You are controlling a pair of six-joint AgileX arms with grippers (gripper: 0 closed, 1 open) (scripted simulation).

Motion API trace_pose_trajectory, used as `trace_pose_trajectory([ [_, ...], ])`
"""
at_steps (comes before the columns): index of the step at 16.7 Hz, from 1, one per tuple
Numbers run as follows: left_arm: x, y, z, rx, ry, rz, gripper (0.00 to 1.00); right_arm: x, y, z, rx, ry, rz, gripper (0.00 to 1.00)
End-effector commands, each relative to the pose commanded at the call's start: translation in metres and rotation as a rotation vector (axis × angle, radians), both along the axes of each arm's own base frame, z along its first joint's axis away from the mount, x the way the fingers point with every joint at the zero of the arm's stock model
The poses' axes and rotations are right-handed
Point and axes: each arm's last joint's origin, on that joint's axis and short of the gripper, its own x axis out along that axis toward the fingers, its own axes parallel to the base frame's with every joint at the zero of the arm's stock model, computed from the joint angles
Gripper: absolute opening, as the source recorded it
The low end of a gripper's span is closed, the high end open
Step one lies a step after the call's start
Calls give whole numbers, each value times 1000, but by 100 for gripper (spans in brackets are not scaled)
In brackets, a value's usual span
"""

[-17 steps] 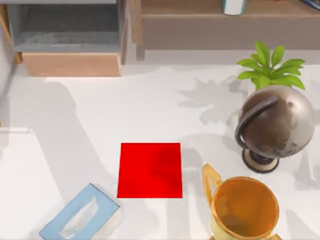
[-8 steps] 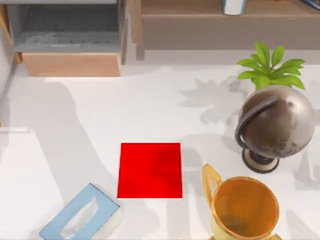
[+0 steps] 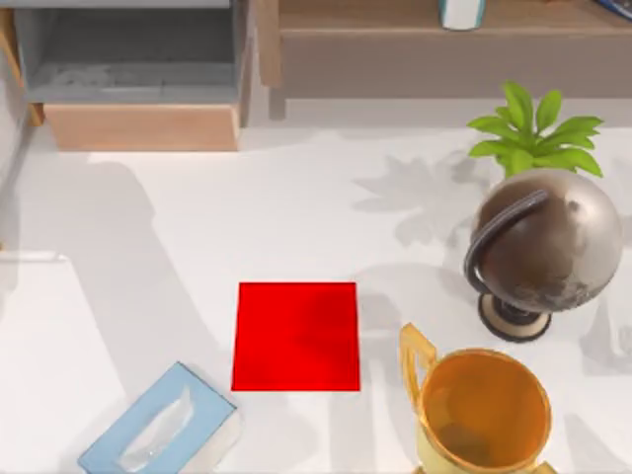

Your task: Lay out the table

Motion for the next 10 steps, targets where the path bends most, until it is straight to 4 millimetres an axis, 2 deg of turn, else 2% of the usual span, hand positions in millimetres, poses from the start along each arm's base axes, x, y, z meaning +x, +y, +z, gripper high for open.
trace_pose_trajectory([
  [2,-5,2,18,2,-23,20,0,0,0,0,0,0,0,100],
  [5,-15,-2,56,6,-83,53,0,0,0,0,0,0,0,100],
  [7,-22,-14,84,8,-137,67,0,0,0,0,0,0,0,100],
  [10,-31,-48,116,-7,-196,72,0,0,0,0,0,0,0,100],
])
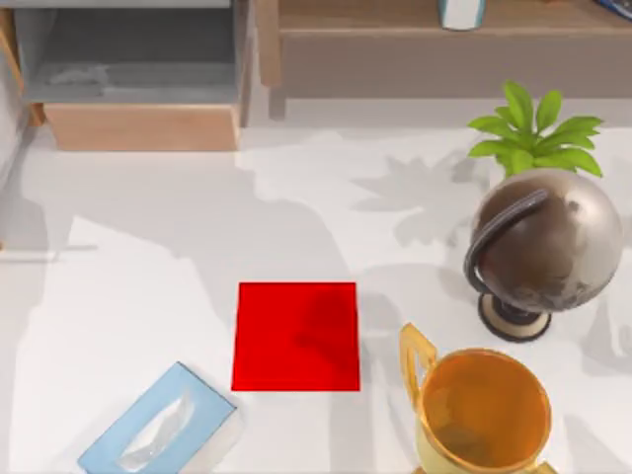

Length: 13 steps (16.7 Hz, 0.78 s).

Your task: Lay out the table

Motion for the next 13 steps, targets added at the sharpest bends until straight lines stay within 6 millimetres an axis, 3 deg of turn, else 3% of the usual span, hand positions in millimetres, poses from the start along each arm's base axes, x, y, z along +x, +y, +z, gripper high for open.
trace_pose_trajectory([
  [2,-5,-31,9,-21,-10,-10,0,0,0,0,0,0,0,100],
  [5,-15,-89,7,-59,15,-35,0,0,0,0,0,0,0,100],
  [9,-38,-179,-17,-91,97,-84,0,0,0,0,0,0,0,100],
  [13,-79,-270,-51,-74,173,-144,0,0,0,0,0,0,0,100],
])
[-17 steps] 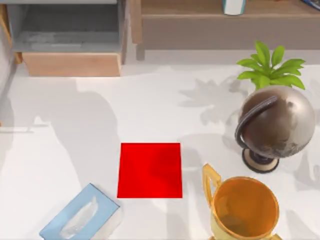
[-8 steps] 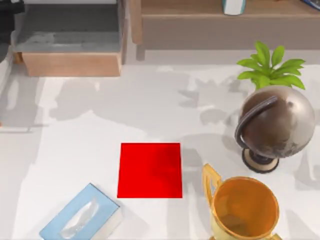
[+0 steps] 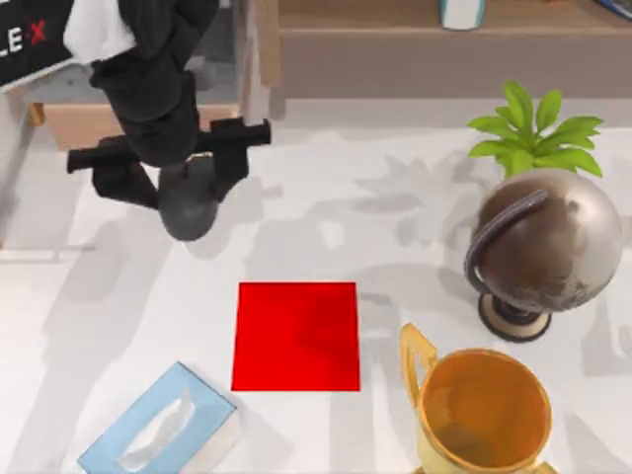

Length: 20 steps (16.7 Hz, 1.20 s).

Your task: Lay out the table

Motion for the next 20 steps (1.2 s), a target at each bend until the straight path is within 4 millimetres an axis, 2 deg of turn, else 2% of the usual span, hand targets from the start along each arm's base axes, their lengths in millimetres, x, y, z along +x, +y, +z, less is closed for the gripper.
trace_pose_trajectory([
  [4,-51,-69,-34,47,28,-54,0,0,0,0,0,0,0,100],
  [6,-73,-91,-47,68,28,-72,0,0,0,0,0,0,0,100],
  [8,-88,-105,-56,81,26,-82,0,0,0,0,0,0,0,100],
  [20,-89,-107,-52,69,10,-83,0,0,0,0,0,0,0,100],
])
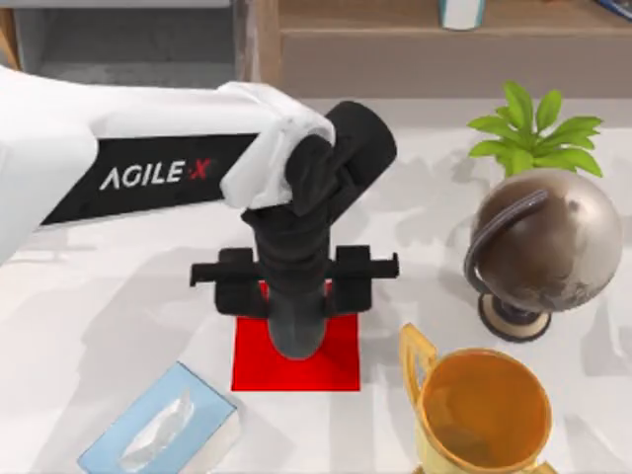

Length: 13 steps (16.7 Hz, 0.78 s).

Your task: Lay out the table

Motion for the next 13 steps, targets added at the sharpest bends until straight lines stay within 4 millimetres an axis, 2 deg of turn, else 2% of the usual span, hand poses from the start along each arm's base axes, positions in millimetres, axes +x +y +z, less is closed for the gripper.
trace_pose_trajectory([
  [8,3,-1,12,-37,-43,1,0,0,0,0,0,0,0,100],
  [13,3,-3,12,-43,-51,1,0,0,0,0,0,0,0,100],
])
